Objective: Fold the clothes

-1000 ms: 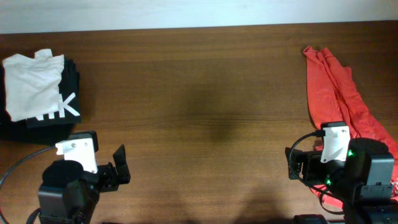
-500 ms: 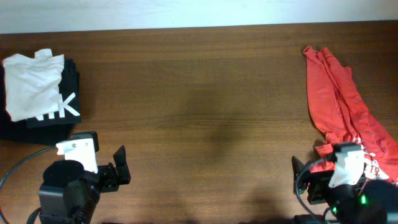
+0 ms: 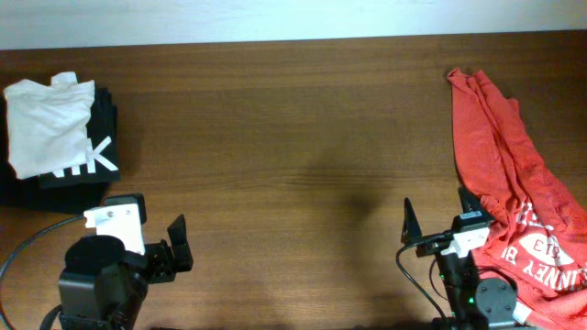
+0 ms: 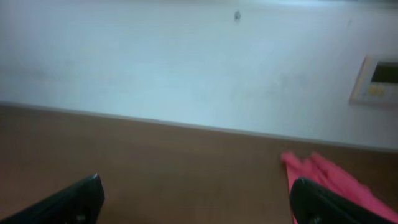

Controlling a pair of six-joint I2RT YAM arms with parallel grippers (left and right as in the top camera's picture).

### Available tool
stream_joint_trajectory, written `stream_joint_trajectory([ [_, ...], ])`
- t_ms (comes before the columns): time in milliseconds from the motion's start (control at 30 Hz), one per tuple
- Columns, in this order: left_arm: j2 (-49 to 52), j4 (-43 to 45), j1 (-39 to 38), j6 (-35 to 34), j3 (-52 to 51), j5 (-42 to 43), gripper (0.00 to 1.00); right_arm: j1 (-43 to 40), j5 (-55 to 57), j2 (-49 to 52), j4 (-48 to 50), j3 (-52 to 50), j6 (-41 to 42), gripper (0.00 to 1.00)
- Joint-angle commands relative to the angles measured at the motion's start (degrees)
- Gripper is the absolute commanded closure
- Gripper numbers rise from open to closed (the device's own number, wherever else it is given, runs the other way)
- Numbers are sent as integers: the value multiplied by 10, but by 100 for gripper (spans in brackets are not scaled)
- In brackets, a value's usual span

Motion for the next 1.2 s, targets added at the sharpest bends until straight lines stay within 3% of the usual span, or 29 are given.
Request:
stream_joint_trajectory([
  [0, -1, 1, -1, -5, -1, -8, 1, 4, 32, -6, 19, -29, -4, 1],
  [100, -1, 1, -1, -5, -1, -8, 1, 4, 47, -6, -73, -29, -31, 1],
  [1000, -1, -16, -1, -5, -1, -8, 1, 4, 50, -5, -65, -29, -28, 1],
  [1167, -64, 13, -1, -5, -97, -24, 1, 4, 50, -5, -65, -29, -28, 1],
])
